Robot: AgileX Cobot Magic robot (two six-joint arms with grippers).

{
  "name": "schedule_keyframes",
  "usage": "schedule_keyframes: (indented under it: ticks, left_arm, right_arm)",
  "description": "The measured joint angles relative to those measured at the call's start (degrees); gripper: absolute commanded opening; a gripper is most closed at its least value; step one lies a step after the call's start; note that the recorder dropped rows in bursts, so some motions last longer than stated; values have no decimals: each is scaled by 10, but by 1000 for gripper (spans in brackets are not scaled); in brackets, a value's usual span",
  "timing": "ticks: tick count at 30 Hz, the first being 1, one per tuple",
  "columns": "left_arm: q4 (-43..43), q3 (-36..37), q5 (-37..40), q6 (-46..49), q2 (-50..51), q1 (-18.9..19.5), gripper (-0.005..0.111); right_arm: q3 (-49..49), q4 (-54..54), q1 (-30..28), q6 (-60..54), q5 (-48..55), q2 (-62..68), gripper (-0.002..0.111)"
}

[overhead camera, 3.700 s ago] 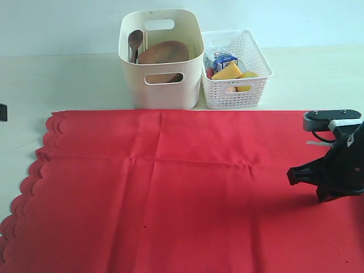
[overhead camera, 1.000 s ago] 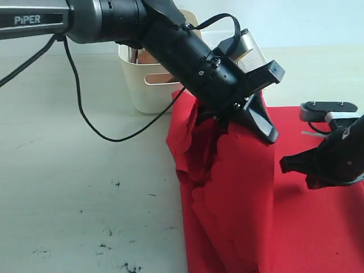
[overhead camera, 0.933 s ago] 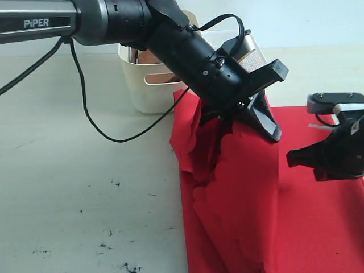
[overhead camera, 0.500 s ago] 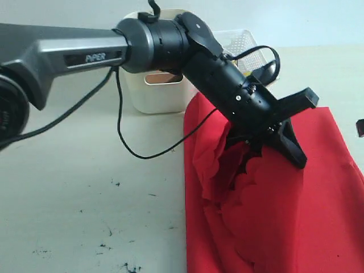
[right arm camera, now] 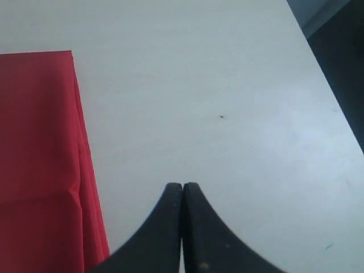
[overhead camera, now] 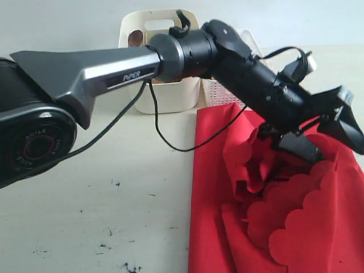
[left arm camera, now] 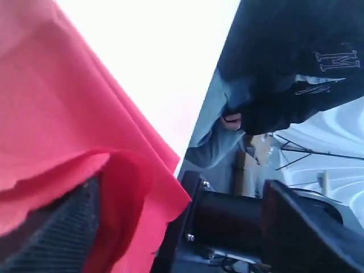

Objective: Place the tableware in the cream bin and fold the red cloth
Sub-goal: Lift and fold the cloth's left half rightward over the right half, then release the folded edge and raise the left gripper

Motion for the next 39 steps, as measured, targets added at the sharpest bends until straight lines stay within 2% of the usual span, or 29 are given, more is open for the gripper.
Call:
schedule_keyframes:
  ticks: [3,10,14,27,32,39]
  left_arm:
    - [54,-23,0,7,-27,11,64]
    - [248,-26,5,-43,-81,39,64]
    - [305,-16,6,-88,-92,52,64]
    - [331,189,6,-112,-91,86,64]
    - [269,215,-24,-96,-91,87,64]
    - [199,218,-30,-86,-57,87,64]
  right_arm:
    - [0,6,0,-5,1,-4,0]
    - [0,9,0,-8,2,-23,0]
    - [0,10,0,-12,3,-25,0]
    - [0,32,0,-22,-6,-27,0]
    - [0,41,0,-29,-10,-27,0]
    - [0,46,0,-35,-11,-27,0]
